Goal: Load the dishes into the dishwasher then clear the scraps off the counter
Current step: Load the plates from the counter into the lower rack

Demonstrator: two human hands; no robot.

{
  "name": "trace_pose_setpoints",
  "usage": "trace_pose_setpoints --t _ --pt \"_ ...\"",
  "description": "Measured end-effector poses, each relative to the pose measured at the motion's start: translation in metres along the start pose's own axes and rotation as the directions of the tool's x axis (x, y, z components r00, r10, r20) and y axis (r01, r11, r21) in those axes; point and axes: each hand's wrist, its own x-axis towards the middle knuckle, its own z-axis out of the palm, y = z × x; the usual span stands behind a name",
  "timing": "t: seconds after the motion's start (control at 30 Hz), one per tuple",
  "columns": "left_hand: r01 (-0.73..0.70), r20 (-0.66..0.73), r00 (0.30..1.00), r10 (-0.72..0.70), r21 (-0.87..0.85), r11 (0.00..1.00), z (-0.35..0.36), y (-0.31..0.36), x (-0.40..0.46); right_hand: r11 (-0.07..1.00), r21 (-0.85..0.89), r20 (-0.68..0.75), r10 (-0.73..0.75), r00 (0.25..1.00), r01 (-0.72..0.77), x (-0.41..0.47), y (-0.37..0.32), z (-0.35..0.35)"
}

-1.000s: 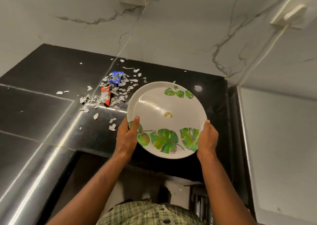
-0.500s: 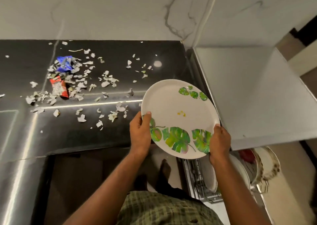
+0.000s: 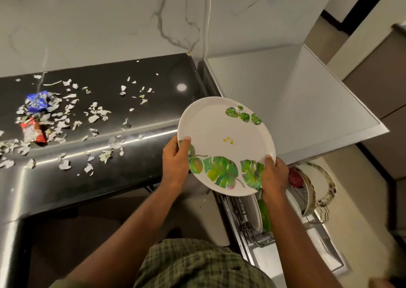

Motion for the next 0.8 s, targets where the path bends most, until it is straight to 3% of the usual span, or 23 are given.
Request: trace_pose_setpoints --t 0.23,0.5,0.63,0.8 --pt "0.004 0.052 0.999 -0.008 0.071 0.997 0.072 -0.005 -0.023 0.999 0.006 -0.008 -0.036 0.999 0.036 0.057 0.000 -0.061" --pt "-0.019 0.180 0.983 -0.043 0.331 0.943 0.165 -0.028 -0.042 0.993 -0.016 -0.135 -0.117 0.984 0.116 0.117 -0.005 -0.157" --pt "-0.042 0.316 0.942 -0.116 0.451 0.892 0.211 -0.053 -0.059 0.997 -0.018 -0.274 -0.083 0.958 0.081 0.132 0.014 -0.218" --pt "-0.155 0.509 0.837 -0.199 0.570 0.807 0.263 -0.098 -0.076 0.999 0.007 -0.465 0.039 0.884 -0.040 0.134 0.065 -0.291"
